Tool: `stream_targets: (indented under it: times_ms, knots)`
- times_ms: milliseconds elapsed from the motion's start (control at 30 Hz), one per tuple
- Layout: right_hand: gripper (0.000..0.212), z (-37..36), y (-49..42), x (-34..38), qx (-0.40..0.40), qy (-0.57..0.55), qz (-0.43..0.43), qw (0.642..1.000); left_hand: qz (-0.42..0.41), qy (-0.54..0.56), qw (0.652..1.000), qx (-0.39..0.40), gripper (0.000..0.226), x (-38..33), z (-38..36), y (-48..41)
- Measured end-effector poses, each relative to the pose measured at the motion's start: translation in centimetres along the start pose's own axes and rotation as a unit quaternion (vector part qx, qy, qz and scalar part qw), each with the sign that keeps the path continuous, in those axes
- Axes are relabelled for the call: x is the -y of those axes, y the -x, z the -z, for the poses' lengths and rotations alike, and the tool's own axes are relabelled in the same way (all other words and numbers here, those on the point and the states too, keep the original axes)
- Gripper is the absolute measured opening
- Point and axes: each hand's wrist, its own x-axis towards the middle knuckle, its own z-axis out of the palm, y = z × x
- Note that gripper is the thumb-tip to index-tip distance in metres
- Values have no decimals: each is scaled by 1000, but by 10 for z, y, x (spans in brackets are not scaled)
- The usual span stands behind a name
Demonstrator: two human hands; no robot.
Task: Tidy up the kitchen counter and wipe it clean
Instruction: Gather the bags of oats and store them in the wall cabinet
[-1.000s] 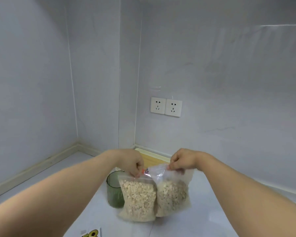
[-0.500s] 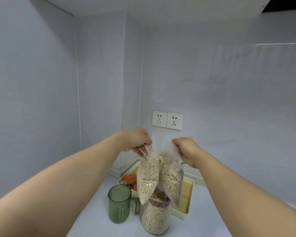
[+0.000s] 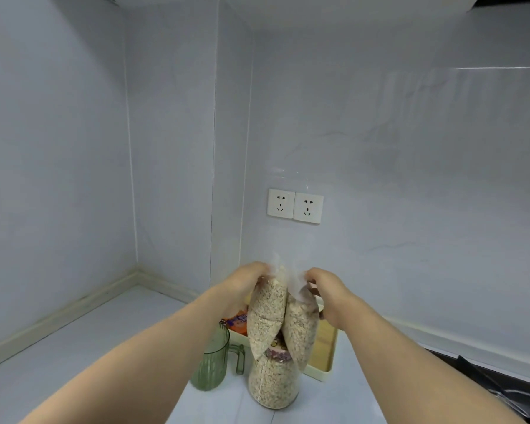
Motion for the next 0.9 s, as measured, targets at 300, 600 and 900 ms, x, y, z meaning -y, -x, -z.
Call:
stream_targets:
  times_ms: [300, 600, 900]
  knots:
    - [12, 3, -2, -15, 3, 158, 52, 986, -25, -193, 980, 27, 67, 25, 15, 2]
    - [36, 7, 0, -23, 22, 161, 15, 987, -67, -248, 966, 28, 80, 27, 12, 6]
    - [69, 18, 2, -34, 75, 181, -44, 980, -92, -254, 962, -42, 77, 38, 7, 0]
